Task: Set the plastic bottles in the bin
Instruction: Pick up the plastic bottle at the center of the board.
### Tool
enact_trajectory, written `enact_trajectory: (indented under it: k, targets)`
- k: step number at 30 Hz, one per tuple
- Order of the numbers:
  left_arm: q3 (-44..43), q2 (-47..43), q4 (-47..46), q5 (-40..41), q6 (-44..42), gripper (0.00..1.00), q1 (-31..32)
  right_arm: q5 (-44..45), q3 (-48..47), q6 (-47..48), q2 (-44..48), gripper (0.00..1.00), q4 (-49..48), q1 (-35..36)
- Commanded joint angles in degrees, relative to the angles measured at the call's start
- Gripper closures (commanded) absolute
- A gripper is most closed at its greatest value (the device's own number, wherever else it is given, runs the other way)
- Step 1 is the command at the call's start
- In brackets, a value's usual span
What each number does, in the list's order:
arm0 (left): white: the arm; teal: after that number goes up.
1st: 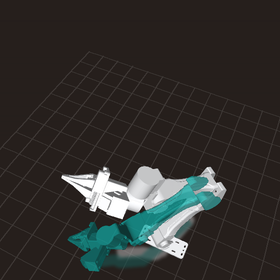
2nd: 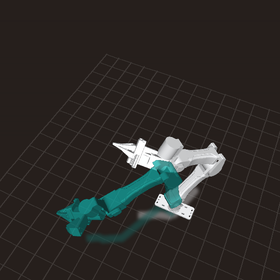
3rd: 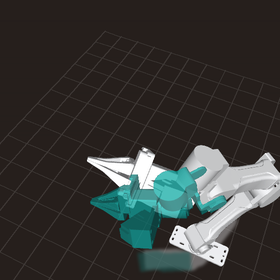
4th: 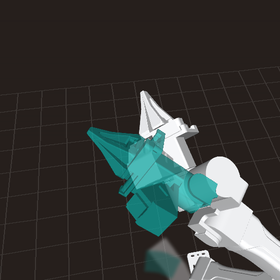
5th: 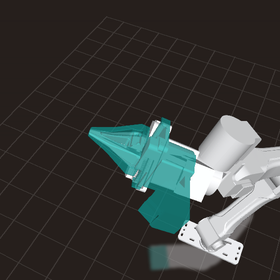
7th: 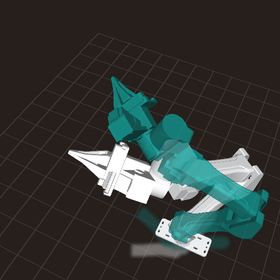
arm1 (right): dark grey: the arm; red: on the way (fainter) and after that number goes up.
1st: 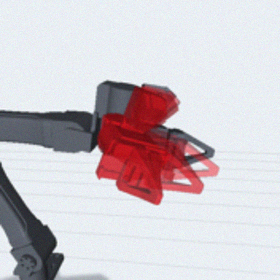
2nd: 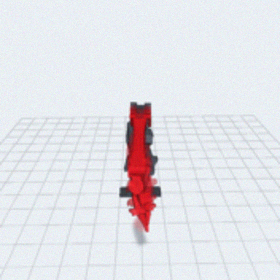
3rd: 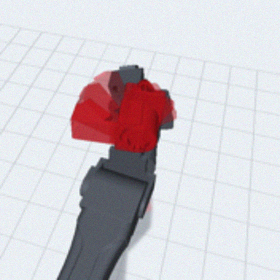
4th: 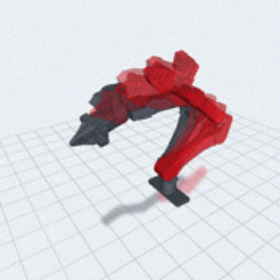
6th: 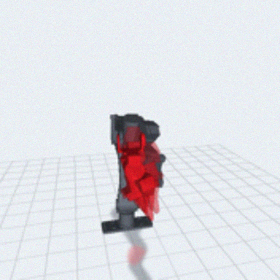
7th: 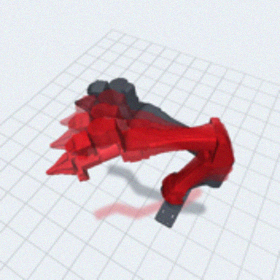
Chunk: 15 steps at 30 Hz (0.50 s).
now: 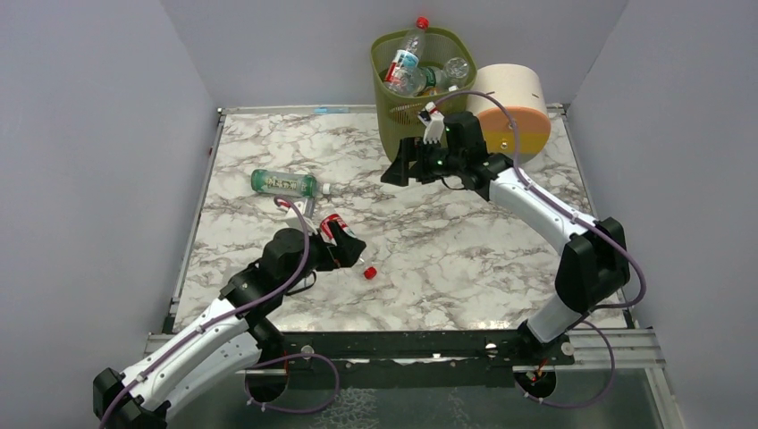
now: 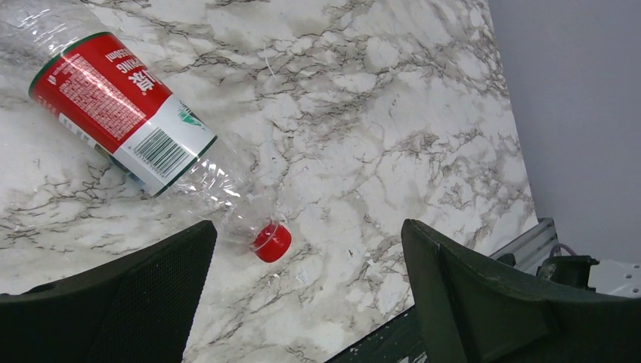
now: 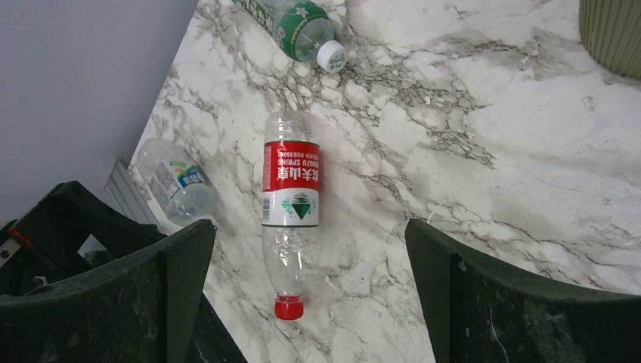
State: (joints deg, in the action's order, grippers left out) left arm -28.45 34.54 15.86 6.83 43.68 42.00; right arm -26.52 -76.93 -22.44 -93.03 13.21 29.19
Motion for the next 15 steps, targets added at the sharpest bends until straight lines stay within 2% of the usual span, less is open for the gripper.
enact_trajectory:
  k: [1, 8, 15]
  targets:
    - [1.5, 2.0, -6.5, -3.4, -1.3, 0.01, -0.2, 0.2, 0.9, 1.4, -1.6, 0.01, 1.5, 0.3]
    - [1.5, 5.8, -8.0, -4.1, -4.5, 0.01, -0.2, 3.3, 2.7, 2.9, -2.7, 0.01, 1.1, 0.3]
    - [2.0, 8.6, -11.2, -5.7, -6.1, 0.01, -0.8, 2.8, 2.9, 1.4, -6.3, 0.00, -2.7, 0.3]
